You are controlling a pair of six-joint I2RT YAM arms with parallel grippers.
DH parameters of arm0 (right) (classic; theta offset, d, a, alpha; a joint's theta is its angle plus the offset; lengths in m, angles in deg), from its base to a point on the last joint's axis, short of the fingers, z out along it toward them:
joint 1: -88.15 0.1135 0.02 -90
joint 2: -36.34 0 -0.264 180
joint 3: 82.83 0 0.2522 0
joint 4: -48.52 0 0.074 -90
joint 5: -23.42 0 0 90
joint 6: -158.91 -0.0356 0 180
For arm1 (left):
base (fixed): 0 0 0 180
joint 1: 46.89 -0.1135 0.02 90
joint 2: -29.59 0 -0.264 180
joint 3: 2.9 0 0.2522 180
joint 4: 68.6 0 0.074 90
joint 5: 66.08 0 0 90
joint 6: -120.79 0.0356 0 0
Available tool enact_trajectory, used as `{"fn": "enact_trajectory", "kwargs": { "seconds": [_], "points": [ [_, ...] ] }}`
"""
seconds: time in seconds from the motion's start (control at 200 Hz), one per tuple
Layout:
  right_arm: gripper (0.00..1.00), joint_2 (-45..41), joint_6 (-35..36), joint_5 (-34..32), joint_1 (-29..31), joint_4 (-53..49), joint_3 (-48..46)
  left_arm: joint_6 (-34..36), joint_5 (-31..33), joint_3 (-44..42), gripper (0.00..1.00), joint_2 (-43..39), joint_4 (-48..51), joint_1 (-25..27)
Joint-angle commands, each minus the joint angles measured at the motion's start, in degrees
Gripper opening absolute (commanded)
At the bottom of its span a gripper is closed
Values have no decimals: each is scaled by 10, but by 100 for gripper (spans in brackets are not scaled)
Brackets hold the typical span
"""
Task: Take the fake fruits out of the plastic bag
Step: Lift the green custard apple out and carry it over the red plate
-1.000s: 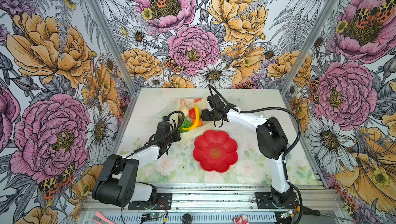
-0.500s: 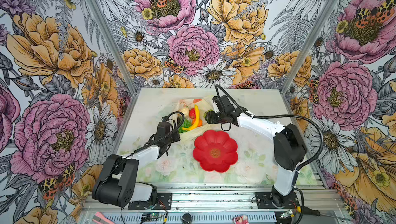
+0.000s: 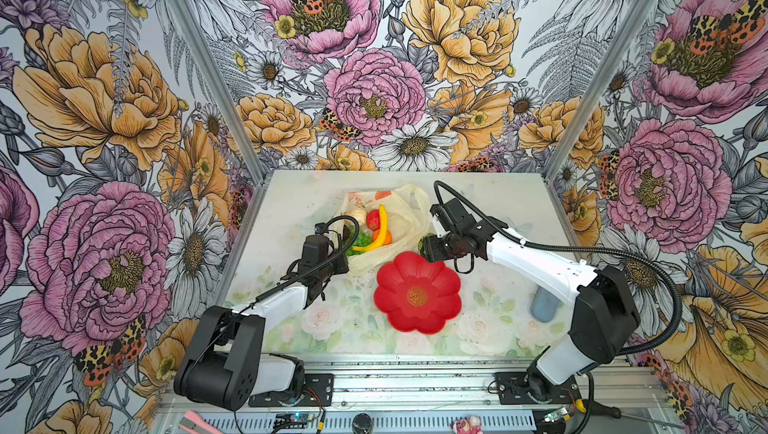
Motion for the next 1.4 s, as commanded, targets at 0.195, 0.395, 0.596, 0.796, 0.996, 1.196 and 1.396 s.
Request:
{"fn": "enact_trajectory", "kwargs": {
  "seconds": [0.195,0.395,0.596,0.796,0.996,1.196,1.396],
  "points": [
    [58,72,70,-91,84,-210,78,13,-1,13,15,6,-16,-1],
    [59,129,114,-159,143,-259,123,13,0,11,15,5,-18,-1],
    [60,180,130,-201,158,-288,155,12,0,10,15,4,-19,-1],
    [63,214,140,-226,161,-294,171,13,0,11,15,4,-19,-1],
    [65,241,147,-237,163,-293,187,13,1,9,15,2,-20,-1],
    [71,247,152,-248,165,-293,190,12,6,4,15,-4,-23,-1],
    [71,246,154,-257,167,-293,187,13,1,7,15,1,-23,-1]
  ]
}}
